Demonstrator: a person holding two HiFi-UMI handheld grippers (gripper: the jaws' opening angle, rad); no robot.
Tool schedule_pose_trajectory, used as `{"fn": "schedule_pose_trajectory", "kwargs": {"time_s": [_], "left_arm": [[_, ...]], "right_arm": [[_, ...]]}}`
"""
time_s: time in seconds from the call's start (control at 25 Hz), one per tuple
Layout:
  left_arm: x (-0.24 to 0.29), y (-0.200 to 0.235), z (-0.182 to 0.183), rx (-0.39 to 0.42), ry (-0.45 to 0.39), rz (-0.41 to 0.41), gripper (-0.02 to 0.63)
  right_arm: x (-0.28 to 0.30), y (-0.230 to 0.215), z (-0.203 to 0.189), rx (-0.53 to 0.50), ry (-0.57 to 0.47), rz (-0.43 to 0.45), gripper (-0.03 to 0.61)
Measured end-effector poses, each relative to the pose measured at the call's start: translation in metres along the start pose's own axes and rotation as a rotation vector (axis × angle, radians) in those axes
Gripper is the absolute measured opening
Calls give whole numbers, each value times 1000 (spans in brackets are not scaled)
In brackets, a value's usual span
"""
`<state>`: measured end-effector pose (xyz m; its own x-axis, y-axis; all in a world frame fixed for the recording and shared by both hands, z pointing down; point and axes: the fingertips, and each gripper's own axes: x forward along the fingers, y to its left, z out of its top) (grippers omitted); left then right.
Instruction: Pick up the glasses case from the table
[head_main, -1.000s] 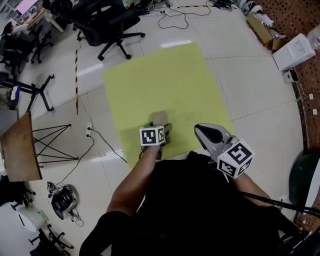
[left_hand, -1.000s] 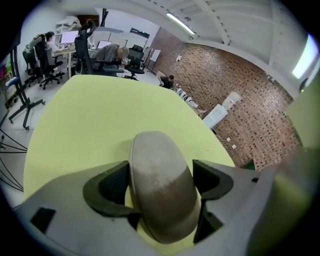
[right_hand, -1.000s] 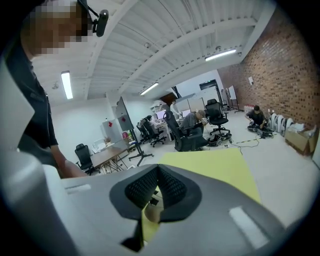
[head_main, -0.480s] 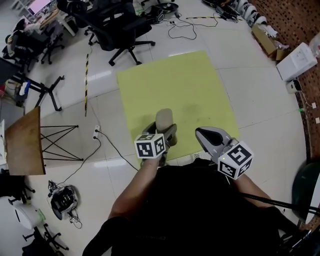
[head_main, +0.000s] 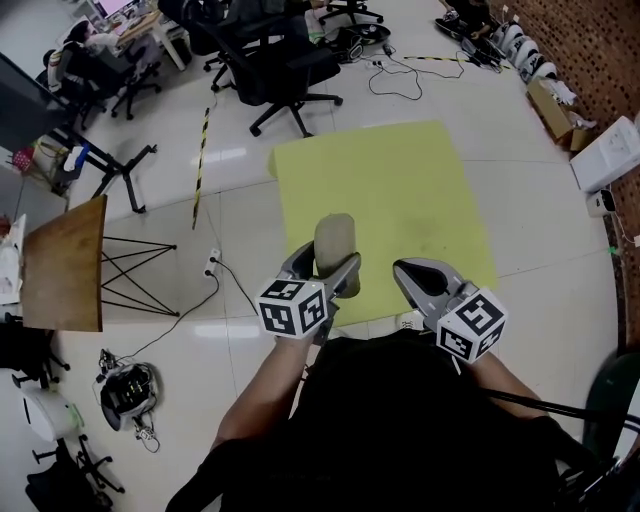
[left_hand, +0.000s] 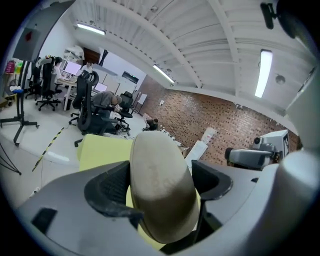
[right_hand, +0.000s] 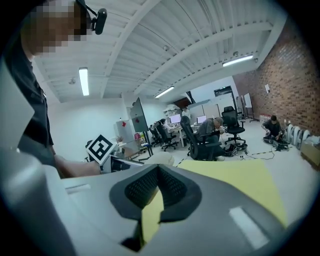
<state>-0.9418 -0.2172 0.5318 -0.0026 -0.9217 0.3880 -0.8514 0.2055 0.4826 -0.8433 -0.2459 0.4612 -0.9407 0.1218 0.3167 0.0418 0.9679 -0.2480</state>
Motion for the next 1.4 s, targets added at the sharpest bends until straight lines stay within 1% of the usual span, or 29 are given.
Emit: {"fn": "schedule_pose_trajectory", "kwargs": {"time_s": [0.2,0.36,0.52,0.72,0.88,1.0,1.16,1.4], "left_arm": [[-31,-19,29,57,-59,-71,393],[-47,-39,42,106,-91,-125,393],[-55,-57,48,137,-117,-144,391],[-68,-72,50,145,-153,-124,391],[-72,-89,43,159,-174,-81,390],[-63,-113,35,156,-181,-59,390],[-53,-151,21,131,-199,-52,390],[-48,-202,-3,110,-220,-10,390]], "right_arm": [[1,13,2,-13,-7,-22,2],[-6,20,-3,-21,0,-48,2],[-15,18,-5,-19,2,-55,3],[-22,23,-3,-45,-8,-9,2],[-40,22,-7,-76,-15,35,3],[-65,7,-11,-77,-23,51,2],[-104,-12,-18,-75,-40,59,2],[-162,-28,-28,-76,-62,86,2]]}}
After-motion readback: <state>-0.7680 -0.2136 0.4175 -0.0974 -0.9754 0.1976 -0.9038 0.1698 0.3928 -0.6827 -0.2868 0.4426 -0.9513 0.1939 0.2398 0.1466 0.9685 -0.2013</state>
